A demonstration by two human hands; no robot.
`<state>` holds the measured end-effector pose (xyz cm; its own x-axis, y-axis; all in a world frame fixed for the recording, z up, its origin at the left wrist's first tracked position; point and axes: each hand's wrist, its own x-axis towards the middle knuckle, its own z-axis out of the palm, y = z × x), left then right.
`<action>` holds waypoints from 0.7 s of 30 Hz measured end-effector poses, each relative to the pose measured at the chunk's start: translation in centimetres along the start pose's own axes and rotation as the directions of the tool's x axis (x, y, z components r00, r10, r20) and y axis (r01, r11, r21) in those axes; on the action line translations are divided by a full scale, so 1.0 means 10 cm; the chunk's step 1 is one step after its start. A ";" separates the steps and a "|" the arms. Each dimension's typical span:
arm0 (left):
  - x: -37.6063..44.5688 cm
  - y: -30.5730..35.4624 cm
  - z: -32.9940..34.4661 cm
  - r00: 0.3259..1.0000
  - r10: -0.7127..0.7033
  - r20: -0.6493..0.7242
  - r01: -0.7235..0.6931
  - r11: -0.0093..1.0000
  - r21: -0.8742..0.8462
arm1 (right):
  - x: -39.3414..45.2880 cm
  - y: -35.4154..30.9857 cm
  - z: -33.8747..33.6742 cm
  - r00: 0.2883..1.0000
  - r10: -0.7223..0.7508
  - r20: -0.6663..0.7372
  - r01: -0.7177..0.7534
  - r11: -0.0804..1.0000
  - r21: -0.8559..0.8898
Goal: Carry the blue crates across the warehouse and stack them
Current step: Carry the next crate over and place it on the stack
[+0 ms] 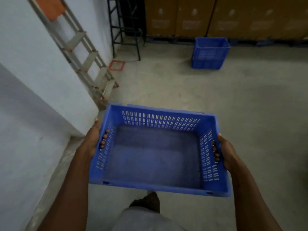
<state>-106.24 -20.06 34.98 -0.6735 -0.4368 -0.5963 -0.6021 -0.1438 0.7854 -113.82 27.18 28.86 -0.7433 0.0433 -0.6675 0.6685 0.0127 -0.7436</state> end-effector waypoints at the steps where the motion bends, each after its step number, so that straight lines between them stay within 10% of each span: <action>1: 0.21 0.19 0.21 1.000 0.003 0.025 -0.004 1.000 0.028 | 0.11 -0.11 -0.08 0.999 0.008 -0.039 -0.007 1.000 0.017; 21: 3.00 2.91 4.46 0.966 -0.024 0.259 -0.030 0.979 0.204 | 3.04 -2.78 -2.09 0.954 0.038 -0.298 0.013 0.986 0.166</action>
<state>-163.12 2.29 32.51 -0.7470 -0.1886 -0.6375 -0.6560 0.0533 0.7529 -154.48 49.00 30.04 -0.6766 0.3398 -0.6533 0.6458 -0.1525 -0.7481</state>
